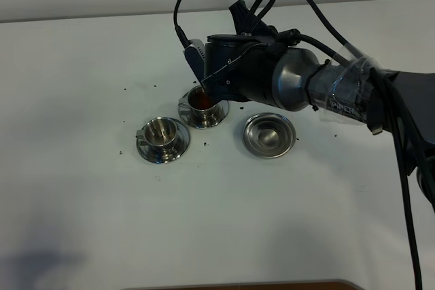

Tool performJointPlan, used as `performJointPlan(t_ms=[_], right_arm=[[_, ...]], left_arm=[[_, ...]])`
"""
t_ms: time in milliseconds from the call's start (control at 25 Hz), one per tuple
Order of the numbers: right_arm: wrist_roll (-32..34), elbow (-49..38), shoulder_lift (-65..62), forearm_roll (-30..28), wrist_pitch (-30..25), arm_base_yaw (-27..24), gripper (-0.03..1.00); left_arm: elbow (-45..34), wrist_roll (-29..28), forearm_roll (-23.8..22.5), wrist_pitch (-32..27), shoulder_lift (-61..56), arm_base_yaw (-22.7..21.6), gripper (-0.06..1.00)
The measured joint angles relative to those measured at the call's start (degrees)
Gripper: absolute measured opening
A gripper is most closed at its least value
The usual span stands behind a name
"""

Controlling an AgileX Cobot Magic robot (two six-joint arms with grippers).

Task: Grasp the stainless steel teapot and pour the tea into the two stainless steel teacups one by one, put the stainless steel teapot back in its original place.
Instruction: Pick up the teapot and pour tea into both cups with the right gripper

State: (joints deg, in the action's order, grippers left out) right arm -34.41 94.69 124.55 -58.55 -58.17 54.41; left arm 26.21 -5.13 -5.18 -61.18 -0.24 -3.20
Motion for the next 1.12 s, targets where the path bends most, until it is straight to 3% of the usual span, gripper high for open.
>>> performJointPlan(t_ms=[600,1120], right_arm=[[10.0,0.0,-0.1,8.0,-3.2,0.0,0.19],[20.5,0.0,-4.6,23.4,-5.8,0.0,0.19]], left_arm=[[0.0,-0.1,0.0,0.0,0.0,0.0,0.43],[0.0,-0.1,0.0,0.0,0.0,0.0,0.43]])
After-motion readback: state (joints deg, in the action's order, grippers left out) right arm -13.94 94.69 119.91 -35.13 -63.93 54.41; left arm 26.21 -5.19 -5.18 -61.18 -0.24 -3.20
